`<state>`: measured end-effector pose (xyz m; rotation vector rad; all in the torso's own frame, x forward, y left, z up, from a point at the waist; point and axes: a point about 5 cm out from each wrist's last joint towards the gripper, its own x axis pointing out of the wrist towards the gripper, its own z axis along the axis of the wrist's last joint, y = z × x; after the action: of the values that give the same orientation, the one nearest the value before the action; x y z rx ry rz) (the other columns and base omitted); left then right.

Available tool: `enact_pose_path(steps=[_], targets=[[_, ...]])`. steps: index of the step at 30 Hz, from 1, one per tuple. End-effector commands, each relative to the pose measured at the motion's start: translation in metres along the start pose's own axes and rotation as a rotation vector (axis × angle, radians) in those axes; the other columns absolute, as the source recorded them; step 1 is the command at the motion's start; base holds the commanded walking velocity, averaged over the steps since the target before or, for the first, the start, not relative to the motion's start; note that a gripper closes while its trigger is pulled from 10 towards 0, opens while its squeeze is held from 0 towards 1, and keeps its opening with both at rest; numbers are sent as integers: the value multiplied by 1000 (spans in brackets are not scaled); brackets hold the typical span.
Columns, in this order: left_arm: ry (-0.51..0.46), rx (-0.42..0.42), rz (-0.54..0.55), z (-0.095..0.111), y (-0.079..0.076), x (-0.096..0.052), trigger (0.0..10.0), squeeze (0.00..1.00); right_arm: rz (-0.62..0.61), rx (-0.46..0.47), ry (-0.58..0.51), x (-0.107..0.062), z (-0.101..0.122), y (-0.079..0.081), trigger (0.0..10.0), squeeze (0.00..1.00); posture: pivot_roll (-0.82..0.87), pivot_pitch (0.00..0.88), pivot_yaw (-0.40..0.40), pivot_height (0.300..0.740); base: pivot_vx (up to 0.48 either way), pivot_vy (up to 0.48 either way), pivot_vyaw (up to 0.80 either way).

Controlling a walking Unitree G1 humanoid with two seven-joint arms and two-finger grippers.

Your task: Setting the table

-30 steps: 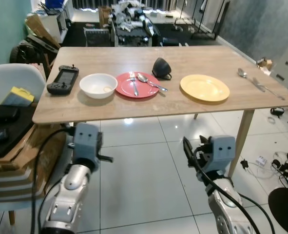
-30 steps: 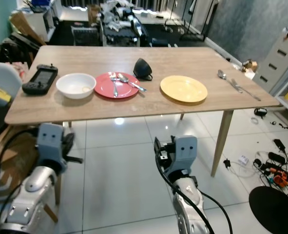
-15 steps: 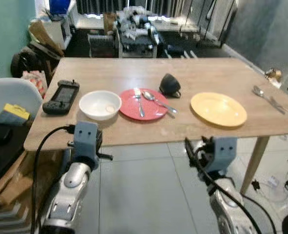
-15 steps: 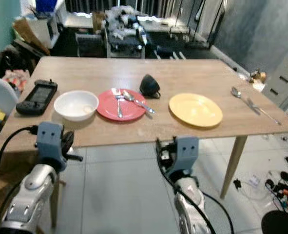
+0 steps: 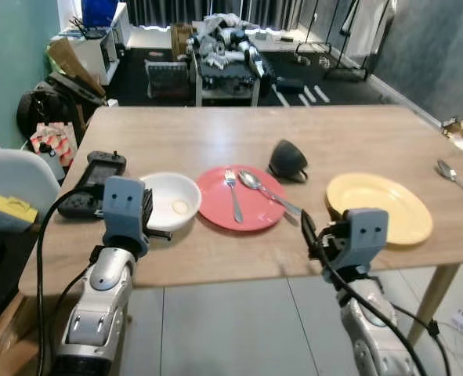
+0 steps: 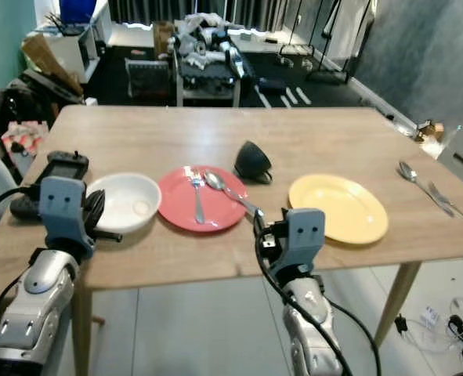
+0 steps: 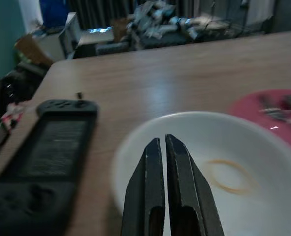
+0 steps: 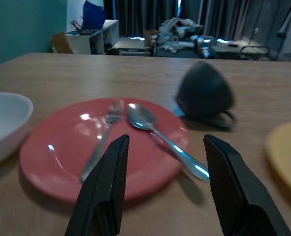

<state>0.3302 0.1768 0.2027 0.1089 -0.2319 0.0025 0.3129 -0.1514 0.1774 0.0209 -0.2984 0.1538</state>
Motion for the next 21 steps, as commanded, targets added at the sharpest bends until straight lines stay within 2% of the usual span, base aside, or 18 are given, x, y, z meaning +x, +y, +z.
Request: enact_pose_path(steps=[1, 7, 10, 13, 15, 21], targets=[[10, -7, -13, -1, -2, -1, 10000, 0, -25, -4, 19, -3, -3, -7, 10000, 0, 74, 118, 38, 740, 480, 0, 0], [-17, 28, -74, 12, -1, 3, 10000, 0, -41, 1, 25, -3, -3, -10, 10000, 0, 70, 118, 30, 740, 401, 0, 0], [-25, -2, -175, 23, -11, -2, 10000, 0, -46, 0, 21, -3, 0, -12, 10000, 0, 56, 124, 25, 740, 0, 0, 0], [-22, -13, -201, 26, -13, -5, 10000, 0, -48, 1, 19, -3, 1, -12, 10000, 0, 57, 125, 26, 740, 0, 0, 0], [-8, -12, -203, 26, -12, -6, 10000, 0, -48, 1, 18, -3, 1, -12, 10000, 0, 59, 127, 27, 740, 0, 0, 0], [59, -42, -143, 23, 5, -10, 10000, 0, -40, 5, 6, -2, 4, -8, 10000, 0, 73, 131, 29, 740, 0, 0, 0]])
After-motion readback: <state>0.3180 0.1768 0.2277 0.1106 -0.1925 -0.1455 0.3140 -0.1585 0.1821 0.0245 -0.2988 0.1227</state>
